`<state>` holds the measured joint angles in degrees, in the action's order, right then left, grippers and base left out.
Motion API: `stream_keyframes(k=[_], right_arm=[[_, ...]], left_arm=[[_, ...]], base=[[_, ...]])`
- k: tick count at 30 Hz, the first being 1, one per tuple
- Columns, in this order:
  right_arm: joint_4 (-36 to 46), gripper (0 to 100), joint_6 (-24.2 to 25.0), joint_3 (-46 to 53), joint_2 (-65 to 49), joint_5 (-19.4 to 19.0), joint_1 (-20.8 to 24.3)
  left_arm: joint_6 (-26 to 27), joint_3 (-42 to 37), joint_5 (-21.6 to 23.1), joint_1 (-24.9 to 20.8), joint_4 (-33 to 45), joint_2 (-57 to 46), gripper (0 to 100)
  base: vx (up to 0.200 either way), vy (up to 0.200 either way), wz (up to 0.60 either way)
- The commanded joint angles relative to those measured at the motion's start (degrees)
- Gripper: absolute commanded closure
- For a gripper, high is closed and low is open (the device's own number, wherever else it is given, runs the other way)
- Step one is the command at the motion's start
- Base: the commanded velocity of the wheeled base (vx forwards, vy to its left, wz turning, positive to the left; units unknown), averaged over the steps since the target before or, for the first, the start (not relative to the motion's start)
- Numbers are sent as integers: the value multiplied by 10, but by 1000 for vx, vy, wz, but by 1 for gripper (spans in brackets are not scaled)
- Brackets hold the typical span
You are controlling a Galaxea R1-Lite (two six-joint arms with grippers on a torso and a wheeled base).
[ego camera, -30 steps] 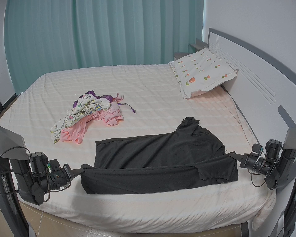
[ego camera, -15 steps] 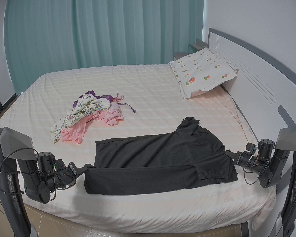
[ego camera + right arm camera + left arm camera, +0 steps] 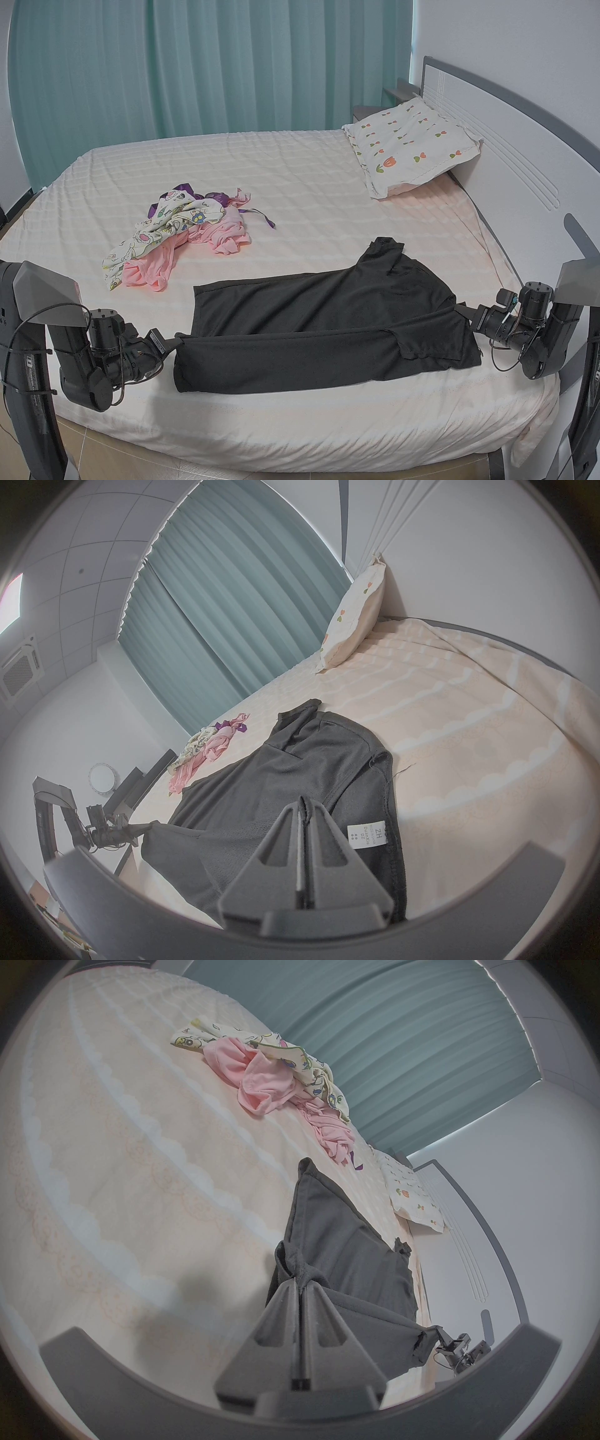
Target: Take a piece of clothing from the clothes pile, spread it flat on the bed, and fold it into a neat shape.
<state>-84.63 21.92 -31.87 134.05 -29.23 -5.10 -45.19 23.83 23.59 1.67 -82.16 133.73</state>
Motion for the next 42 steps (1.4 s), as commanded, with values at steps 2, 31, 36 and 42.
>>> stream_keyframes(k=[2, 31, 36, 42], right_arm=[[0, 100, 1, -2, 12, 2, 0], [0, 100, 0, -12, 48, 30, 12], [0, 100, 1, -19, 54, 43, 15], [0, 100, 1, -25, 58, 50, 18]], left_arm=[[-2, 12, -25, -10, 0, 16, 100], [16, 31, -95, -42, 2, 49, 100], [19, 33, -108, -47, 4, 52, 100], [19, 36, -111, -47, 5, 55, 100]], base=[[0, 0, 0], [0, 0, 0], [0, 0, 0], [0, 0, 0]])
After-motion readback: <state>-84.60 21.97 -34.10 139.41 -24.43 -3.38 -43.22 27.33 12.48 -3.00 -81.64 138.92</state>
